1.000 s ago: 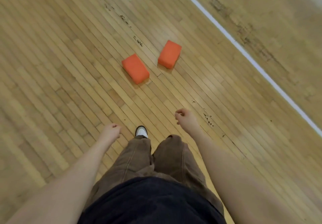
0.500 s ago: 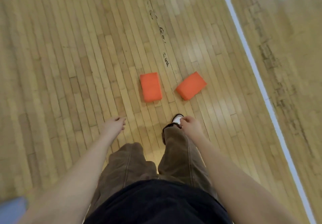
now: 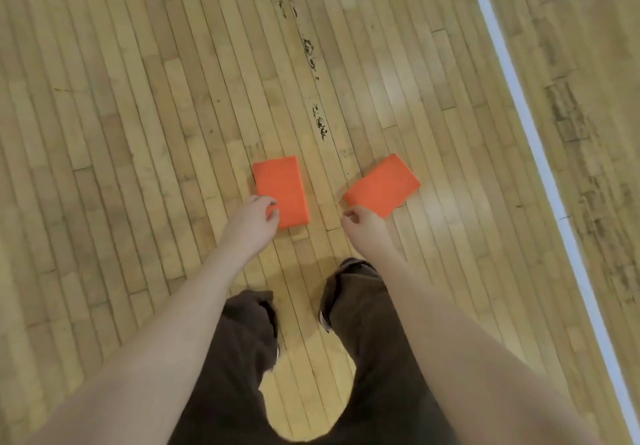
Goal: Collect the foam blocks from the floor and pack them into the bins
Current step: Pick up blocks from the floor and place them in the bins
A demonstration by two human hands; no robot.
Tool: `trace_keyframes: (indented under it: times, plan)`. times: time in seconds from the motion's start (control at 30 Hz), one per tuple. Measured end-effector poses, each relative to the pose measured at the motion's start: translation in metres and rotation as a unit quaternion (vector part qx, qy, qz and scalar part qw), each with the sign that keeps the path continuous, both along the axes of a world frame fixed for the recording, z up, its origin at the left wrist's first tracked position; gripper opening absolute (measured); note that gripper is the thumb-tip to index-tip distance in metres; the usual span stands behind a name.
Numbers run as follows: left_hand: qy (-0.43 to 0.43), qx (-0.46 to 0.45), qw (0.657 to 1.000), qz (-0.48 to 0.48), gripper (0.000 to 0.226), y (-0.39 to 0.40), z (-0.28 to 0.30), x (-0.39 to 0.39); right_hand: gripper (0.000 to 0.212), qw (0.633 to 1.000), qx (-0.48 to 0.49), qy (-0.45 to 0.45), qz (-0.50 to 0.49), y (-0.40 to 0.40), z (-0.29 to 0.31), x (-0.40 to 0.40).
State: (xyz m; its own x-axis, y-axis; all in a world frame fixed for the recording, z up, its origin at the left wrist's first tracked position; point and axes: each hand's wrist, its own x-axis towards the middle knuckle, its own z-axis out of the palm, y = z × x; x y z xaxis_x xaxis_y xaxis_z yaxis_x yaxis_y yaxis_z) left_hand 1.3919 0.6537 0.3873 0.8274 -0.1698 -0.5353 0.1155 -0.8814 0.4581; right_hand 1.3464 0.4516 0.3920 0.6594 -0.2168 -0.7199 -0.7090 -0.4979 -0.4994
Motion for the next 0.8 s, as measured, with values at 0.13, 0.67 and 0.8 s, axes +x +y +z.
trace_keyframes:
  times: [0.13,0.67,0.8]
  plan:
    - [-0.013,0.040,0.998,-0.037,0.046,0.019,-0.126,0.023,0.039,0.998,-0.009,-0.015,0.054,0.025,-0.126,0.030]
    - [-0.068,0.149,0.982,-0.098,0.061,0.038,-0.404,0.016,0.082,0.982,-0.136,-0.117,0.056,0.080,-0.420,0.031]
    - [-0.075,0.140,0.985,-0.064,0.057,0.049,-0.400,0.016,0.085,0.985,-0.051,-0.164,0.014,0.087,-0.420,0.018]
